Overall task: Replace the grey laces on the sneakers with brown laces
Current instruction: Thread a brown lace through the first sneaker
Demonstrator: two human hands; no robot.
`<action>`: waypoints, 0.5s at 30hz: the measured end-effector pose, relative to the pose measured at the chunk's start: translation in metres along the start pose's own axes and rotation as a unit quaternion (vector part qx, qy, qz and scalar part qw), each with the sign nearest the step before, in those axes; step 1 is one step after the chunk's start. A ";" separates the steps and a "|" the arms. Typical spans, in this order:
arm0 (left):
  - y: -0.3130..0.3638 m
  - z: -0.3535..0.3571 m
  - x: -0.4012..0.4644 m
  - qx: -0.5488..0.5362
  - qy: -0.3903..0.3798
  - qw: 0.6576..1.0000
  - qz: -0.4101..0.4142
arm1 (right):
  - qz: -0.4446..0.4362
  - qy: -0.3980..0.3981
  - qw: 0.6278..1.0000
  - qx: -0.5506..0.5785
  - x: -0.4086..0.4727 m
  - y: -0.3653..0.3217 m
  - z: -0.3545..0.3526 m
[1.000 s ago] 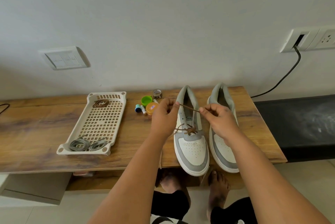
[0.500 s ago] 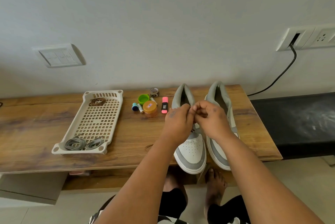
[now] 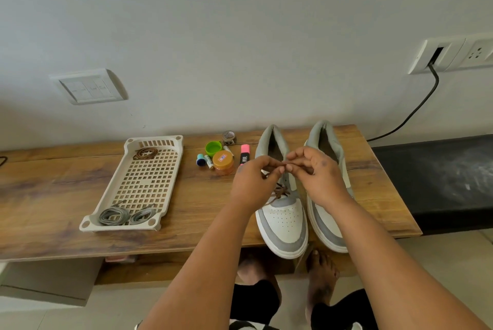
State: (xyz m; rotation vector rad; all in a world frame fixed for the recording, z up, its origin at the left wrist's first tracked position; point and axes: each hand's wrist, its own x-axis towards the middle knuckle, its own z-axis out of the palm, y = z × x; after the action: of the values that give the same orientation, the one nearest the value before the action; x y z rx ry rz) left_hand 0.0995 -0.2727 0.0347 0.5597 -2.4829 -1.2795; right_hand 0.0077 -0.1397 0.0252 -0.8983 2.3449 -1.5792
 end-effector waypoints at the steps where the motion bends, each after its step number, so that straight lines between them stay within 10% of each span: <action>1: 0.000 -0.001 0.000 -0.015 0.003 1.000 -0.001 | -0.002 -0.002 1.000 -0.001 0.000 -0.001 0.000; 15: -0.006 -0.004 0.001 0.132 0.042 0.990 -0.036 | 0.064 0.075 0.985 -0.140 -0.009 -0.001 0.026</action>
State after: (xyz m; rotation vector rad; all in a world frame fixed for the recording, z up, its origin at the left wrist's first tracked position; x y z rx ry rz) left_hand 0.1012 -0.2790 0.0319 0.7550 -2.5974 -0.9342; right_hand 0.0272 -0.1550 0.0131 -0.6809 2.7197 -1.3332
